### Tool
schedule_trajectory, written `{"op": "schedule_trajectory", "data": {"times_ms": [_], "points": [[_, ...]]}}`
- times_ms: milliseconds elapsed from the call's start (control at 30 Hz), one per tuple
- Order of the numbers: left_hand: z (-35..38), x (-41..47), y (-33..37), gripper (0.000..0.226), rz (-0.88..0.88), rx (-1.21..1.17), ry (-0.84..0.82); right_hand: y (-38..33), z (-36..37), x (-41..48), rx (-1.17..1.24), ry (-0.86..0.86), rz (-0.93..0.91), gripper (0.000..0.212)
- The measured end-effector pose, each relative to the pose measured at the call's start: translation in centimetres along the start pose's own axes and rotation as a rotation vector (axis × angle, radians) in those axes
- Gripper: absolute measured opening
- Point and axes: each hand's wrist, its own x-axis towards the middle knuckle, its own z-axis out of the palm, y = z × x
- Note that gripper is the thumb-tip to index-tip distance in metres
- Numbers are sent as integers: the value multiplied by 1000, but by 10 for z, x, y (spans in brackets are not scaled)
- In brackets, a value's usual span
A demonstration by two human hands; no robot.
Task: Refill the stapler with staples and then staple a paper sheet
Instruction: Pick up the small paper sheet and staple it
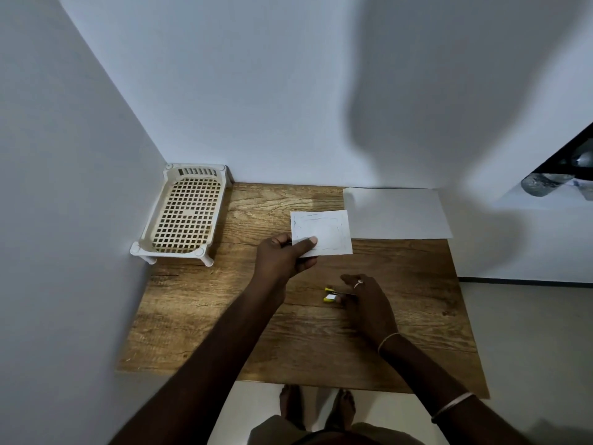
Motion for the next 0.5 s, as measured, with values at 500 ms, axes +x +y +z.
{"op": "schedule_trajectory", "data": {"times_ms": [500], "points": [[-2, 19, -1, 28, 1, 17, 1, -72, -75, 46, 1144, 143, 370, 22]]}}
